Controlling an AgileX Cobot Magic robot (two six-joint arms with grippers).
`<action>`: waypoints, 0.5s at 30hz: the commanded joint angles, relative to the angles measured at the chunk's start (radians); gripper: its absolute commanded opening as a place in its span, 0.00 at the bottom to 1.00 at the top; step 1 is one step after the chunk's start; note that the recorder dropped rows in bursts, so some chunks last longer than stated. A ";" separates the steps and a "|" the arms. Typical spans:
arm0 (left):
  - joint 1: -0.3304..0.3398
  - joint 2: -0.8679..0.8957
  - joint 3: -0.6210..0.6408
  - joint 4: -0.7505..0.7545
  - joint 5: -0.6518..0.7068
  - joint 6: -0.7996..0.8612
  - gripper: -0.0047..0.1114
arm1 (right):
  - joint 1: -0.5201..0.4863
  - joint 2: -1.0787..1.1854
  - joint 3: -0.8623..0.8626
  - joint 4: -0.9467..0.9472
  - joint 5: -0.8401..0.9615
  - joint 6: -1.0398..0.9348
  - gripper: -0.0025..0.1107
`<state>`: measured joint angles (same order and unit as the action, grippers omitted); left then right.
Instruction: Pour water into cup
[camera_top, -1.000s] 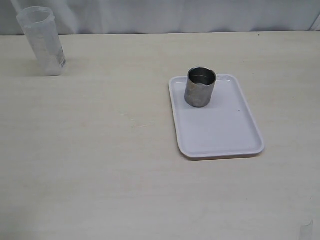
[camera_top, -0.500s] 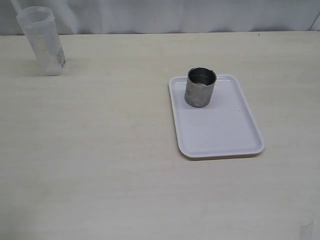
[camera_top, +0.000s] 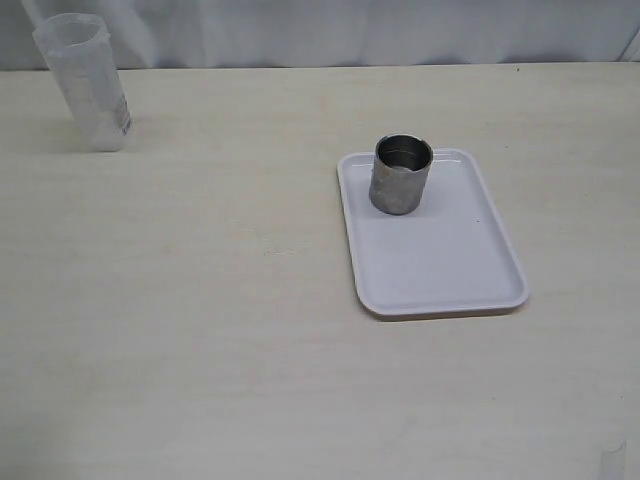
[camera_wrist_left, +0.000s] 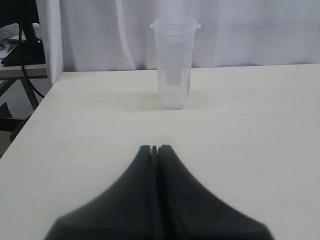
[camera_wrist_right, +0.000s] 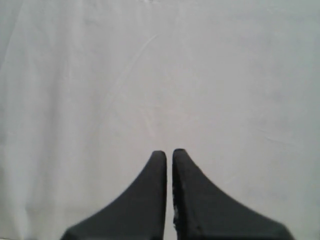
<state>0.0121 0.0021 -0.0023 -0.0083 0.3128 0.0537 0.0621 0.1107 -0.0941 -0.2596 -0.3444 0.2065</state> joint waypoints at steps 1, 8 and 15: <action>0.000 -0.002 0.002 -0.001 -0.007 -0.004 0.04 | 0.002 -0.006 0.069 0.046 -0.025 -0.043 0.06; 0.000 -0.002 0.002 -0.001 -0.007 -0.004 0.04 | 0.002 -0.024 0.094 0.046 -0.016 -0.043 0.06; 0.000 -0.002 0.002 -0.001 -0.007 -0.004 0.04 | 0.002 -0.086 0.094 0.046 -0.016 -0.043 0.06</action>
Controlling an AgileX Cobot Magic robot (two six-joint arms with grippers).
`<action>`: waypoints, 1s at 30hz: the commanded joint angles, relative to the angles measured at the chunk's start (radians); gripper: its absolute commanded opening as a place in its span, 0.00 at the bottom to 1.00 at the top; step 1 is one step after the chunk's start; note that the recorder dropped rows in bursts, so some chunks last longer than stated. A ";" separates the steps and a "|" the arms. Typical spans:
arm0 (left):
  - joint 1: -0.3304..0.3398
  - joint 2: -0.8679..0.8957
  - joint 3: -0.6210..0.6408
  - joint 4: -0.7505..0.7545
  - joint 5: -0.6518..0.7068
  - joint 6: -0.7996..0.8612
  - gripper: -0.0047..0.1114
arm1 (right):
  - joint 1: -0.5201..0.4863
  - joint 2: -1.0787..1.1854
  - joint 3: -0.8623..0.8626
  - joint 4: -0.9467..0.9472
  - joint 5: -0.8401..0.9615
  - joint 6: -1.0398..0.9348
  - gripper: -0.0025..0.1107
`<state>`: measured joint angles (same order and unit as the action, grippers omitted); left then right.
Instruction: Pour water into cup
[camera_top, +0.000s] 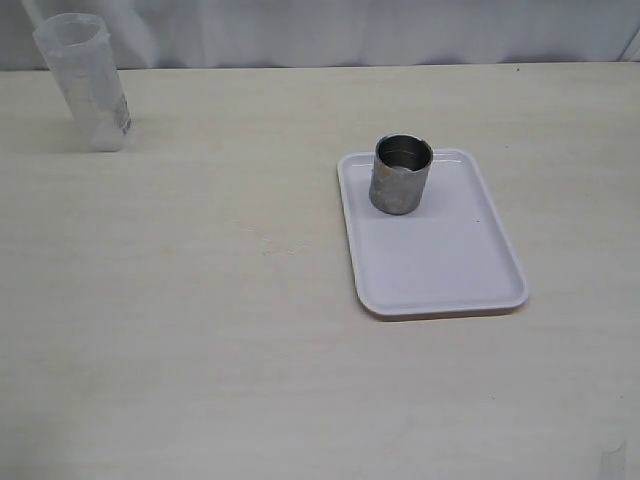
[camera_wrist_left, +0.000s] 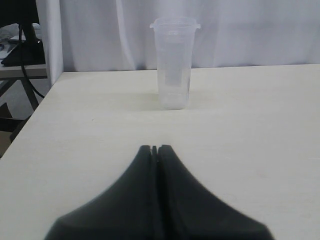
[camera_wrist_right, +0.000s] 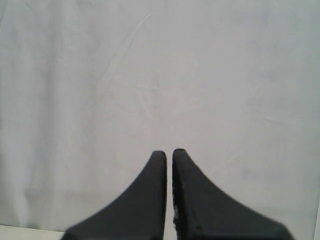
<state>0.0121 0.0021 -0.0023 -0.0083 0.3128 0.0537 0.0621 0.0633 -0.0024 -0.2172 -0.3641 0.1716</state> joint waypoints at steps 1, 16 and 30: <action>0.000 -0.002 0.002 -0.001 -0.007 -0.004 0.04 | 0.002 -0.046 0.002 0.003 0.010 -0.010 0.06; 0.000 -0.002 0.002 -0.001 -0.007 -0.004 0.04 | 0.002 -0.063 0.002 0.184 0.285 -0.196 0.06; 0.000 -0.002 0.002 -0.001 -0.007 -0.004 0.04 | 0.002 -0.063 0.002 0.184 0.484 -0.196 0.06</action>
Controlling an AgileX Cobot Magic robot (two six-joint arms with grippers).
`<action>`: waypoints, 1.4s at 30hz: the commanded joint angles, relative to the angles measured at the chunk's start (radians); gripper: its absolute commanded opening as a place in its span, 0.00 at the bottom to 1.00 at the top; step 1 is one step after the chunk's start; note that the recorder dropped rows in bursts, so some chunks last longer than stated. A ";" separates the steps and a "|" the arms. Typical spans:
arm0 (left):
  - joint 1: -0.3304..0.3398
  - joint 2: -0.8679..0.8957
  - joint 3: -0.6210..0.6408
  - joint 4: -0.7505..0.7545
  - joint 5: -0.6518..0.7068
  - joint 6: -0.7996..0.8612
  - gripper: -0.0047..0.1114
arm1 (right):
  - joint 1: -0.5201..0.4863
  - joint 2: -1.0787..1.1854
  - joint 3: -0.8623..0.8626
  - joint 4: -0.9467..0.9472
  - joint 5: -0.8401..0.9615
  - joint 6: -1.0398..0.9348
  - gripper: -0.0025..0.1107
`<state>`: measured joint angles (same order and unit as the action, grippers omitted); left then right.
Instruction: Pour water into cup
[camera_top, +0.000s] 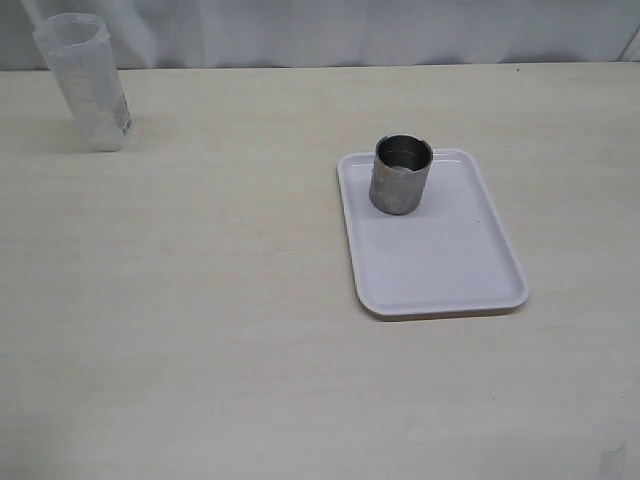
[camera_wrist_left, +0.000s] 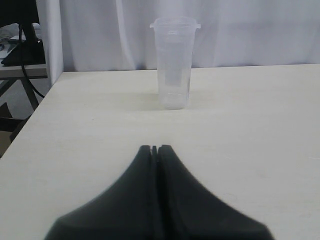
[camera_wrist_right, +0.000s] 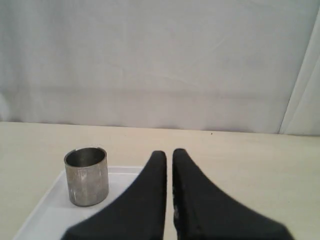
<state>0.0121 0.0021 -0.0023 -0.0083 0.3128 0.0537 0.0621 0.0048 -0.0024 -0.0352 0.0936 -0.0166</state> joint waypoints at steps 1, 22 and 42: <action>0.000 -0.002 0.002 -0.001 -0.007 -0.004 0.04 | 0.002 -0.005 0.002 0.002 0.037 -0.008 0.06; 0.000 -0.002 0.002 -0.001 -0.007 -0.004 0.04 | -0.001 -0.005 0.002 0.009 0.232 -0.043 0.06; 0.000 -0.002 0.002 -0.001 -0.007 -0.004 0.04 | -0.006 -0.005 0.002 0.020 0.232 -0.073 0.06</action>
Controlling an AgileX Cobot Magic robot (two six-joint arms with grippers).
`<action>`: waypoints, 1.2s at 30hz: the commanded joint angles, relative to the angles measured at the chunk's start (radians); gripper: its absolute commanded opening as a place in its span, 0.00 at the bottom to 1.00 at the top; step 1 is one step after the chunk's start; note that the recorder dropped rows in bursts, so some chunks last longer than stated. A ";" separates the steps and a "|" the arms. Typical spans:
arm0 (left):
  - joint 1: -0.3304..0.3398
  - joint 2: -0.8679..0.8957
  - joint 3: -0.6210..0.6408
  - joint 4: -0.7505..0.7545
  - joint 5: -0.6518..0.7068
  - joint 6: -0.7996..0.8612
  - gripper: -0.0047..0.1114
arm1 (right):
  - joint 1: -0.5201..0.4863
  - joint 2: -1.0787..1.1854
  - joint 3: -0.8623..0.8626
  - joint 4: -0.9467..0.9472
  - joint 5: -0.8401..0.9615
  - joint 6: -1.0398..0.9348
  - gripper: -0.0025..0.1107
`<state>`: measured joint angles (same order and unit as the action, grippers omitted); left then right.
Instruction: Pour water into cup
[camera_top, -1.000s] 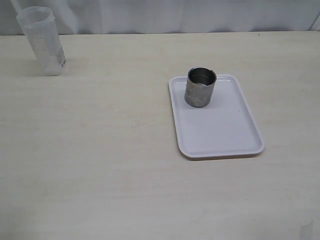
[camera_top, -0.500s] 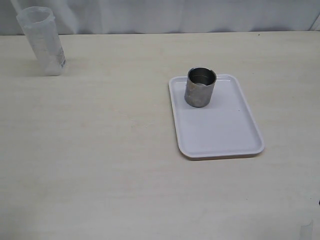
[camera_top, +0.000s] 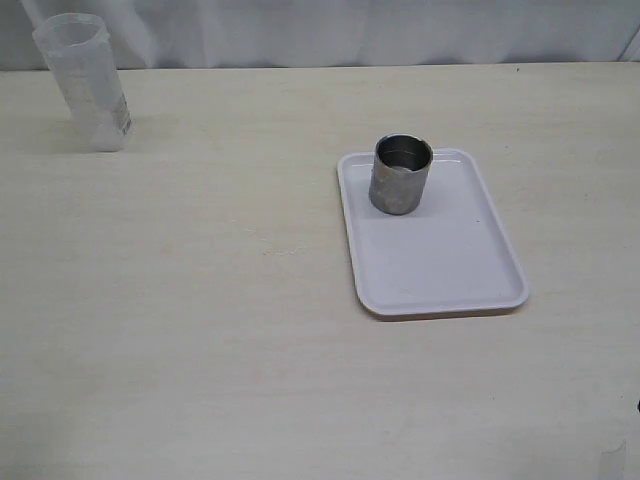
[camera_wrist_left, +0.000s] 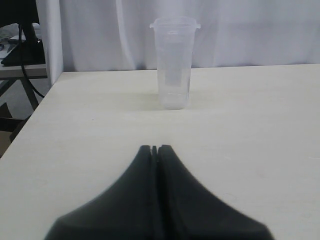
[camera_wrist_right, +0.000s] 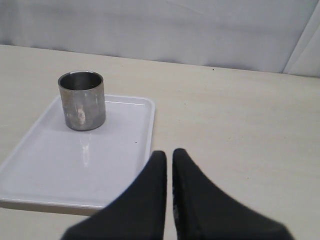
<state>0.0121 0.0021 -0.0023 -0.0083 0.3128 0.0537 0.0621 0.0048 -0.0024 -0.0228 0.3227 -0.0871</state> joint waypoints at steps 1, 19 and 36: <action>0.000 -0.002 0.002 -0.001 -0.007 -0.004 0.04 | -0.006 -0.005 0.002 0.008 0.003 -0.003 0.06; 0.000 -0.002 0.002 -0.001 -0.007 -0.004 0.04 | -0.006 -0.005 0.002 0.008 0.019 -0.002 0.06; 0.000 -0.002 0.002 -0.001 -0.007 -0.004 0.04 | -0.006 -0.005 0.002 0.015 0.024 0.042 0.06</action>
<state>0.0121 0.0021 -0.0023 -0.0083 0.3135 0.0537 0.0621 0.0048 -0.0024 -0.0187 0.3420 -0.0450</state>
